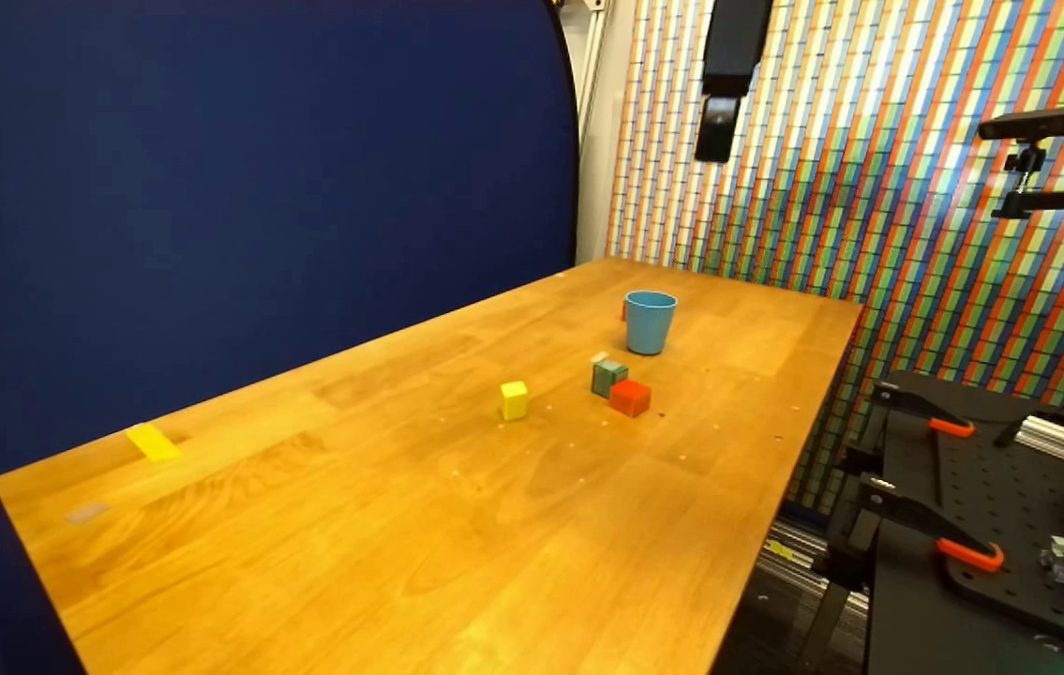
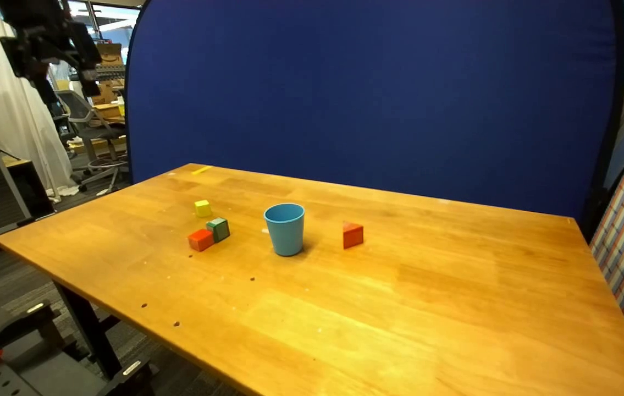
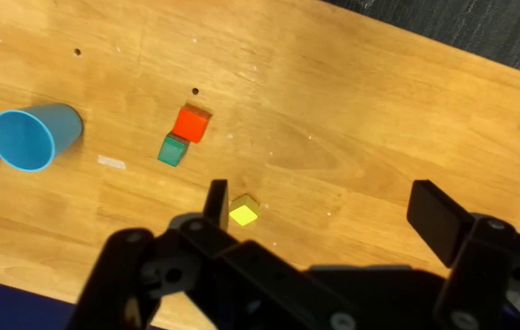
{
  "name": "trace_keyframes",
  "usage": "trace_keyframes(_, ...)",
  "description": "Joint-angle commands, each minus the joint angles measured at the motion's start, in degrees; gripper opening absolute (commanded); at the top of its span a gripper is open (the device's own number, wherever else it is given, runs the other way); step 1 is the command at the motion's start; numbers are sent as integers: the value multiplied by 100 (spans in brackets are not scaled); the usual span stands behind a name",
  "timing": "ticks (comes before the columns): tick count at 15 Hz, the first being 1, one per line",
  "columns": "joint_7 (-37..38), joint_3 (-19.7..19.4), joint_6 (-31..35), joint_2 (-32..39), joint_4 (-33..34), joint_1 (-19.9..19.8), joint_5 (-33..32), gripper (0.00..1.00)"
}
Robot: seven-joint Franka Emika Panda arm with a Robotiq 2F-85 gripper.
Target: Put the yellow block in the blue cup
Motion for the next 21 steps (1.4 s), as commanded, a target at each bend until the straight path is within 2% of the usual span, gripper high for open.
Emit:
trace_keyframes(1,41,-51,1066,1124,79,-4,-151,100)
trace_keyframes(5,-119,-264,1835,2318,328,-31,-237,100)
trace_keyframes(11,-209,-624,2222,3646,959,28,-419,100)
trace_keyframes(21,-96,-1066,2157,5328,2553,307,-821,100)
